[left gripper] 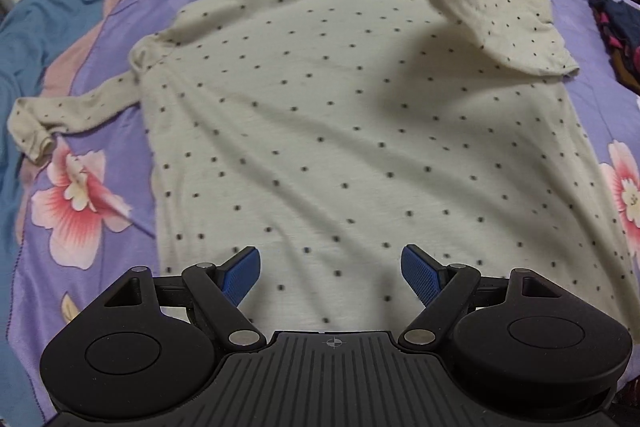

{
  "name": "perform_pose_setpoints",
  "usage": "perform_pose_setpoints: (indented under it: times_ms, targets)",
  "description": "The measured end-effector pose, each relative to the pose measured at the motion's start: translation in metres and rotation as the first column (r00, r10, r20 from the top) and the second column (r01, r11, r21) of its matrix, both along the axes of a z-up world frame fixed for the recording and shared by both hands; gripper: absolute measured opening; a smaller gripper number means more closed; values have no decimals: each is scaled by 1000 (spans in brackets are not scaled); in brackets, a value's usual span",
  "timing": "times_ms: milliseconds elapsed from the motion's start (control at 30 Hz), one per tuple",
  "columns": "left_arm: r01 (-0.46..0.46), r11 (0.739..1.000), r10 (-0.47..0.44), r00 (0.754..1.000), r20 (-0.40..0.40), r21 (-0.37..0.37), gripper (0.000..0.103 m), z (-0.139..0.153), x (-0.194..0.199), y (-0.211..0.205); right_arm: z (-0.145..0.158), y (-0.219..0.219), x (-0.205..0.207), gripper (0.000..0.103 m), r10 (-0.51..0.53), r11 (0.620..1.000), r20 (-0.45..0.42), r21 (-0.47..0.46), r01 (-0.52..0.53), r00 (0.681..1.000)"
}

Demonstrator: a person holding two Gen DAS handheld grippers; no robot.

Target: Fold small clothes

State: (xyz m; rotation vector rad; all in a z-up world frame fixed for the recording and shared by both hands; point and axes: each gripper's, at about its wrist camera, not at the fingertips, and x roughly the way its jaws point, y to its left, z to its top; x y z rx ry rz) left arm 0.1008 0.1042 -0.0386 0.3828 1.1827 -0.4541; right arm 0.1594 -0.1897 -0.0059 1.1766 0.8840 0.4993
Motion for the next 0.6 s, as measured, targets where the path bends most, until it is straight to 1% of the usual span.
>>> perform_pose_setpoints:
  times_ms: [67,267,367,400,433,500,533,600]
  targets:
    - [-12,1000,12,1000,6,-2,103,-1,6,9,-8,25,14,6,21,999,-29,-30,-22,999]
    - [-66,998,66,998,1,-3,103,-6,24,37,-54,84,49,6,26,999,-149,-42,-33,988]
    - [-89,996,89,996,-7,-1,103,-10,32,50,-72,106,61,11,29,996,-201,-79,-46,979]
    - [-94,996,94,996,-6,-1,103,-11,35,53,-77,111,63,21,20,994,-219,-101,-44,976]
    - [-99,995,99,995,-2,-2,103,-11,37,56,-80,117,66,35,14,989,-231,-137,-47,973]
    - [-110,994,110,994,7,-6,103,-13,45,59,-82,121,63,50,-11,973,-229,-225,-42,973]
    - [-116,993,116,993,14,-10,103,-13,48,60,-79,119,58,50,-26,969,-213,-245,-27,977]
    - [-123,992,123,992,28,-28,103,-13,56,60,-72,110,46,51,-59,968,-161,-252,17,985]
